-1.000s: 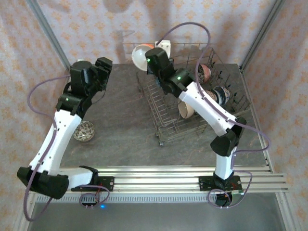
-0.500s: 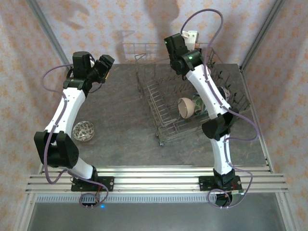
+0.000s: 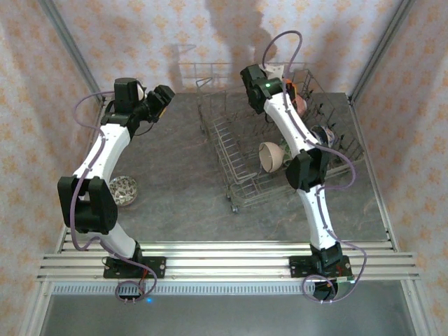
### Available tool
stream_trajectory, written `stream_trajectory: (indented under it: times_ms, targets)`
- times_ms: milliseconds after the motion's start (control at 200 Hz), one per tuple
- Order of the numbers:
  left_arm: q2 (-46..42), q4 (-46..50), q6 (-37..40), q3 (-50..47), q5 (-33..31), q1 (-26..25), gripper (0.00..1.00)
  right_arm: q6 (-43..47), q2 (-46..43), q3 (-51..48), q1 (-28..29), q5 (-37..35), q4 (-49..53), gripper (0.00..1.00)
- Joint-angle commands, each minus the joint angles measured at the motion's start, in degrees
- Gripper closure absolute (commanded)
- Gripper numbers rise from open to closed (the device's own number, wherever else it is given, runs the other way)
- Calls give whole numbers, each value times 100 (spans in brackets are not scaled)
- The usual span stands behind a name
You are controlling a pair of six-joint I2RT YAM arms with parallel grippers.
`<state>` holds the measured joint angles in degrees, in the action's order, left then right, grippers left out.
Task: Load the bowls into the dish rack
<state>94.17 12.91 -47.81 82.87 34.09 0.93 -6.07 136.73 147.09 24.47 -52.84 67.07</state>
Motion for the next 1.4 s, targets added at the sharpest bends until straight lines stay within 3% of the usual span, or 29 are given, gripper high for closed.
stream_trajectory:
  times_ms: [0, 561, 1061, 1261, 1326, 1396]
  targets:
    - [173, -136, 312, 116, 38, 74, 28, -406, -3, 297, -47, -544, 486, 100]
    - [697, 388, 572, 502, 267, 56, 29, -1019, 394, 233, -51, -447, 410, 100]
    - [787, 925, 827, 651, 174, 57, 29, -798, 903, 405, 65, -372, -55, 100]
    - [752, 1203, 956, 690, 74, 57, 29, -773, 1017, 452, 120, -273, -102, 92]
    - [735, 1259, 973, 678, 48, 59, 29, -748, 1030, 452, 131, -230, -107, 83]
    - [709, 1424, 1018, 701, -70, 64, 29, -684, 1053, 453, 147, -178, -134, 81]
